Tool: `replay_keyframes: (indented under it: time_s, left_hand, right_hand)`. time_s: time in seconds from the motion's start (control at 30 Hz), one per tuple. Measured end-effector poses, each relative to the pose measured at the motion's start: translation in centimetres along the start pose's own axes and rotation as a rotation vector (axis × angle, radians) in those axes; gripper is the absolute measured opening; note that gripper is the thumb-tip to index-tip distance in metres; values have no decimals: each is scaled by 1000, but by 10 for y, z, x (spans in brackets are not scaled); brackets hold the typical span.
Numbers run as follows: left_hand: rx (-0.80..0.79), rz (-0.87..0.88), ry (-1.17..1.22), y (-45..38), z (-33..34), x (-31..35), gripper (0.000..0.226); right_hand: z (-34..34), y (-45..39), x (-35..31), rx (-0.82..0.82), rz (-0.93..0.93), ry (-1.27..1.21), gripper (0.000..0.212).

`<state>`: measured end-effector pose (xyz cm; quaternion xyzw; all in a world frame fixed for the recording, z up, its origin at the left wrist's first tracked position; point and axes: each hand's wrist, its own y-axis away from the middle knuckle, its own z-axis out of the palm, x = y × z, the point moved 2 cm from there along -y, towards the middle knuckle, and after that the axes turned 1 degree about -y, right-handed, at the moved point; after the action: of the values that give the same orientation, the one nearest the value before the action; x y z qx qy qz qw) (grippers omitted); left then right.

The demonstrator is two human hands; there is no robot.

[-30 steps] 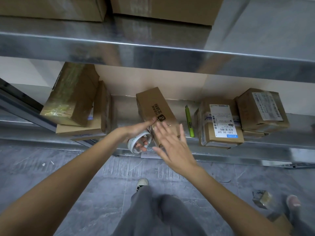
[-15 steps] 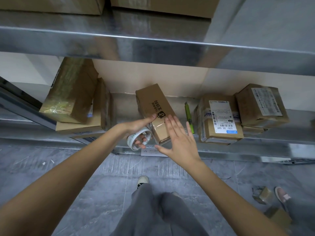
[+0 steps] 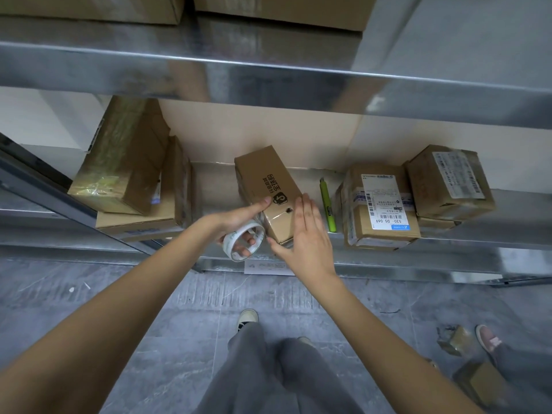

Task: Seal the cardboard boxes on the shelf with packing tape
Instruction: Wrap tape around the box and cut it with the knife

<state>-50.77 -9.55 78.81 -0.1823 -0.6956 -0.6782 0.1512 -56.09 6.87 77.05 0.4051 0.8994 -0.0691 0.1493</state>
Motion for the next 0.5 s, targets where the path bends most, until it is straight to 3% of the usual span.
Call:
replay_keyframes:
  time_s: [0.1,0.2,0.4,0.5]
  left_hand:
    - [78,184,-106,1,5,3,78]
    - [21,257,-234,9,10,-6,94]
    - [206,404,-41,23,15,-17,45]
    - [261,471,-45,31,21,-9,44]
  right_hand:
    - [-2,0,2,7,-1,-45,99]
    - [-4,-3,6,29,66,-156,99]
    - [-4,-1,13,71,229,-412,96]
    - [-1,4,13,99,312,-570,91]
